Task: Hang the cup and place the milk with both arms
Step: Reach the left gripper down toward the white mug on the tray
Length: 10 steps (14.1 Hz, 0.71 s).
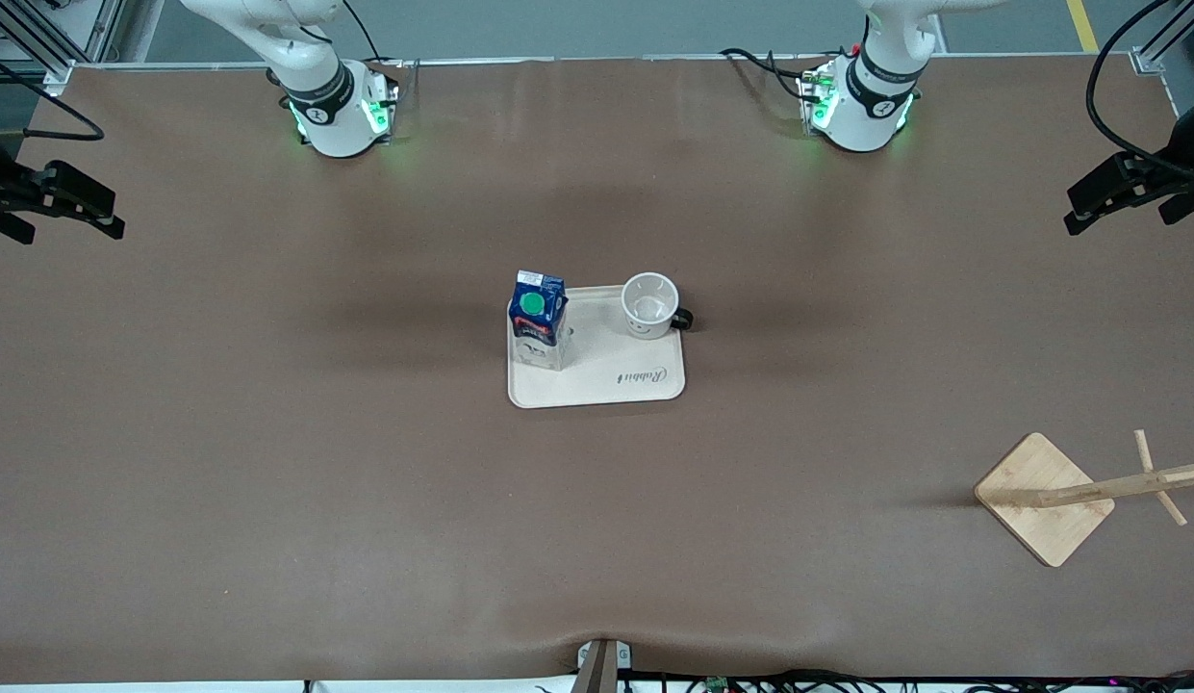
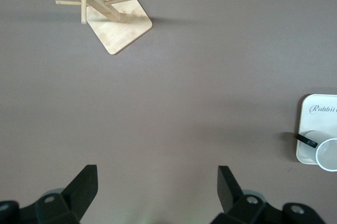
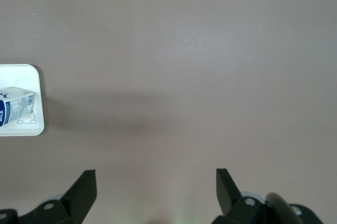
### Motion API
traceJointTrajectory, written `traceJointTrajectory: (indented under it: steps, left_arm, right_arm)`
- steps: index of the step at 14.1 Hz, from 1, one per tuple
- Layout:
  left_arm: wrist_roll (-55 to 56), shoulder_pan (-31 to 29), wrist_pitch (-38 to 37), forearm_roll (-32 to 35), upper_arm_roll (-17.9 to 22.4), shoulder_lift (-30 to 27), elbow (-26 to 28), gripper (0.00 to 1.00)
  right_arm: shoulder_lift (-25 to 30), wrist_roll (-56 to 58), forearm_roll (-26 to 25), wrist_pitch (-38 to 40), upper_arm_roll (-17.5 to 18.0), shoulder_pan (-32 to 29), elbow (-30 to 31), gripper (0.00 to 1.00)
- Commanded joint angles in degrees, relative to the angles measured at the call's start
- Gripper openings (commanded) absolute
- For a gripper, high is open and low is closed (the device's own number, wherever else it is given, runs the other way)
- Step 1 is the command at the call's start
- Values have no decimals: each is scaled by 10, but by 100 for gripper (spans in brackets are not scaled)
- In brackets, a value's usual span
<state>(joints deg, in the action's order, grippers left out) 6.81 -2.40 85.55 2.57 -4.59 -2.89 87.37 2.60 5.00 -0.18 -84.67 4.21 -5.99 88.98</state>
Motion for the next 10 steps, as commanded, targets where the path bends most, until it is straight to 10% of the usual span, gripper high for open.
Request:
traceJointTrajectory:
  steps: [1,10]
  left_arm:
    - [-9,-2,-8,1,-2,-4,-4,100]
    - [100,6,0,0,-52,39,16,100]
  right_arm:
    - [-8,5,-12,5,1,-2,-17,100]
    - [-8,6,-10,4,1,-2,-16,100]
